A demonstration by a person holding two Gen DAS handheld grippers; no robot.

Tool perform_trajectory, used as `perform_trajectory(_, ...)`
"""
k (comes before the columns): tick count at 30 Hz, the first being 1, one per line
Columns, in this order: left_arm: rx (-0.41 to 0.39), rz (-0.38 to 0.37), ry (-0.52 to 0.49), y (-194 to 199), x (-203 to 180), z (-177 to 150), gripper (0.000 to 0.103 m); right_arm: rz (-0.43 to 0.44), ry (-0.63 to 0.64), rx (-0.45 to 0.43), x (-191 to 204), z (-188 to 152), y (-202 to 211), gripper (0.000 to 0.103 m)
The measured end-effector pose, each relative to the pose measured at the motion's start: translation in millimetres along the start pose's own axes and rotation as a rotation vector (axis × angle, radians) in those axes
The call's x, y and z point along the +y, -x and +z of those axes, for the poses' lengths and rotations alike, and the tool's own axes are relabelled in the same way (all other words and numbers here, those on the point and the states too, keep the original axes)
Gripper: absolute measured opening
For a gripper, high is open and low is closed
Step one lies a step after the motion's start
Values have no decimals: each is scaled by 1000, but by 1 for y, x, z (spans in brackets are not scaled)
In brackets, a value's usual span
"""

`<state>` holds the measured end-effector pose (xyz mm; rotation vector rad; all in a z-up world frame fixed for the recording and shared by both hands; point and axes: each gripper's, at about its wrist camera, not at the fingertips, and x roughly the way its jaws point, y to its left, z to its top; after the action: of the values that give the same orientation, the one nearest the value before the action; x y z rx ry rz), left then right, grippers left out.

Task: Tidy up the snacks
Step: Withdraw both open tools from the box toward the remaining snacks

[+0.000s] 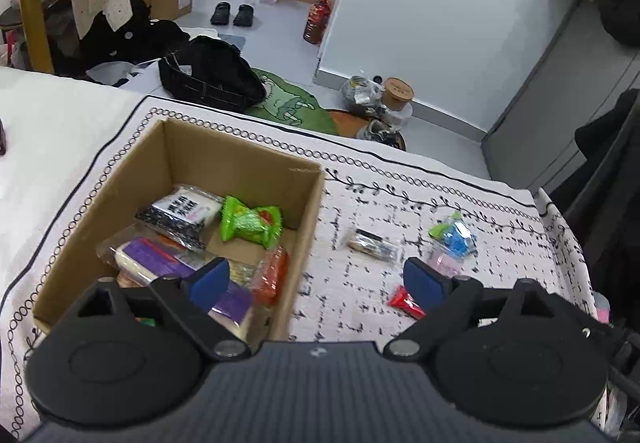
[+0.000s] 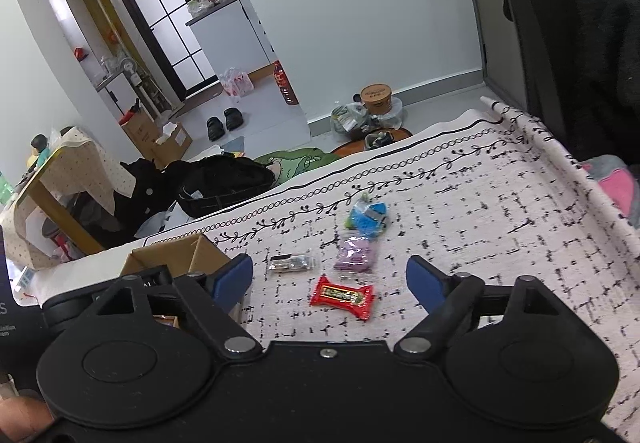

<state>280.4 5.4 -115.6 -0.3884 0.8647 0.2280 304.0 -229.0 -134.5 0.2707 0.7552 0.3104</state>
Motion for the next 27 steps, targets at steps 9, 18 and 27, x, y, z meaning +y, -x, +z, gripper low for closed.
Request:
perform_trajectory(9, 13, -65, -36, 1, -18, -10, 102, 9, -4, -6, -25, 1, 9, 95)
perform_trajectory(18, -24, -87, -137, 8, -40, -10, 103, 36, -41, 5, -50, -5, -14, 101)
perform_trajectory(27, -17, -84, -197, -12, -61, -2, 103, 109, -130, 32, -70, -1, -45, 89)
